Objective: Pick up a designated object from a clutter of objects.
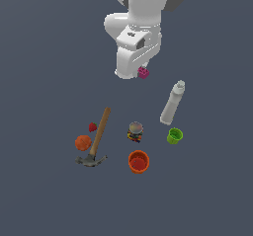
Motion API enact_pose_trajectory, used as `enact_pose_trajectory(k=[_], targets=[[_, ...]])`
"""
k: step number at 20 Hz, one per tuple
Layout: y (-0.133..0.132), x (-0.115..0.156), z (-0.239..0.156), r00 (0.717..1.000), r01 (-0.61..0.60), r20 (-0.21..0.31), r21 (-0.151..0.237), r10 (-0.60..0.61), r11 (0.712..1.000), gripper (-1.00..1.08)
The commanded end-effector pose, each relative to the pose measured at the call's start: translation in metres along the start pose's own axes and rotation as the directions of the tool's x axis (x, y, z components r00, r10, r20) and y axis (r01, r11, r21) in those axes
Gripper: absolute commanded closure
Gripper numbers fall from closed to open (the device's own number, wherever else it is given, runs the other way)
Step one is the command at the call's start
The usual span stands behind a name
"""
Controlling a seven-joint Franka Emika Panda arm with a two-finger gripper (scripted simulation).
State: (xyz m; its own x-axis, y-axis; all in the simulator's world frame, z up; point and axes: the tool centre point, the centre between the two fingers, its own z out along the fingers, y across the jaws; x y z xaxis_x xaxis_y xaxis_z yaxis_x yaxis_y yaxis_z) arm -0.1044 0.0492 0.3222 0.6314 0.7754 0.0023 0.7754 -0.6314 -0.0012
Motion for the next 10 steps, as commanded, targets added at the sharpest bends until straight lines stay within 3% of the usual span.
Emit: enact_pose_trajectory(k=[1, 10], targets=[[0.005, -0.001, -0.021, 1.000, 0.000, 0.001, 0.000, 0.000, 1.000, 1.08], [0.018, -0.001, -0.070, 1.000, -0.001, 0.002, -0.001, 0.001, 1.000, 1.08]])
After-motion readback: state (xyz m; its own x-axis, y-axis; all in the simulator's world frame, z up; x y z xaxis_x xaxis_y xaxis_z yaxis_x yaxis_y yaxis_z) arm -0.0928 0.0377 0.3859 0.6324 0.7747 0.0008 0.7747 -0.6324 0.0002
